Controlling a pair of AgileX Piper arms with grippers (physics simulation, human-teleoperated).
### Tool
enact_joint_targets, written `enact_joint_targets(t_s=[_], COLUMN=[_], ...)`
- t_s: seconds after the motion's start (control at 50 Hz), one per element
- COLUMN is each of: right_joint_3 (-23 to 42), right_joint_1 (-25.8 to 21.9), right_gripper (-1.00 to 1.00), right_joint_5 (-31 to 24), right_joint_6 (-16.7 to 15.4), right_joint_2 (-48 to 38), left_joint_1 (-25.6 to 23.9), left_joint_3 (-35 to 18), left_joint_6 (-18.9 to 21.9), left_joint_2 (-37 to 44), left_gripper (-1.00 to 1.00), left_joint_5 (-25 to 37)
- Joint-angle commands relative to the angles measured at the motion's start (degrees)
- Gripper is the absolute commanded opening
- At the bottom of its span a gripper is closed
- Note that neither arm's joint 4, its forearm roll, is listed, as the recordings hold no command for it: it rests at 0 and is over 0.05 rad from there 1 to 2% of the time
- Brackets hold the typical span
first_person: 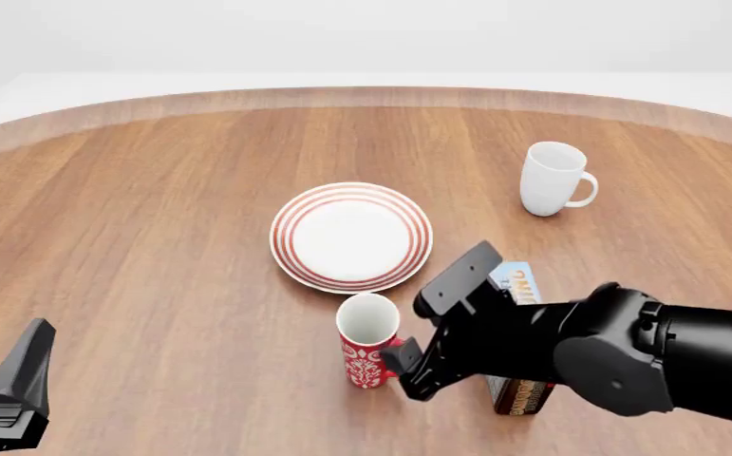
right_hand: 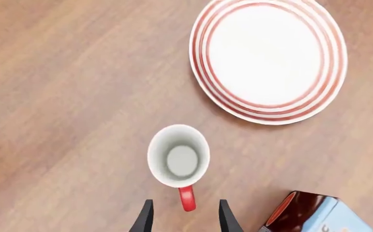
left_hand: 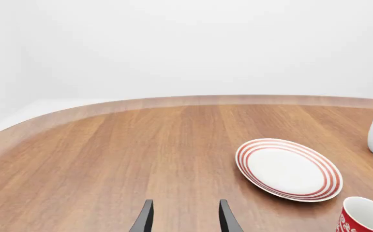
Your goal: Pick up the red mug and put it on the plate
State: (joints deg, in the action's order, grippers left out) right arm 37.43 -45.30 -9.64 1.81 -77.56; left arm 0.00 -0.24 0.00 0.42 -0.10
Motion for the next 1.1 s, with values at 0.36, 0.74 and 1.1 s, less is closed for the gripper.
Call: enact_joint_targets(t_s=[0.36, 0.74, 1.1], right_joint_3=[-2.5, -2.6, -2.7], right_joint_1=[-0.7, -0.9, -1.2], right_gripper=[1.00, 1.00, 1.00], right_joint_5=[4.1, 5.6, 6.7], right_joint_6=[2.0, 2.5, 3.3], right_joint_2=[-2.9, -4.5, -5.4], left_joint_1=[0.0, 0.0, 0.0], left_joint_3=[0.0, 0.0, 0.0], left_joint_6=[0.0, 0.0, 0.0], left_joint_2=[0.0, 0.0, 0.0], left_gripper=[1.00, 1.00, 1.00], left_joint_5=[0.0, 0.0, 0.0])
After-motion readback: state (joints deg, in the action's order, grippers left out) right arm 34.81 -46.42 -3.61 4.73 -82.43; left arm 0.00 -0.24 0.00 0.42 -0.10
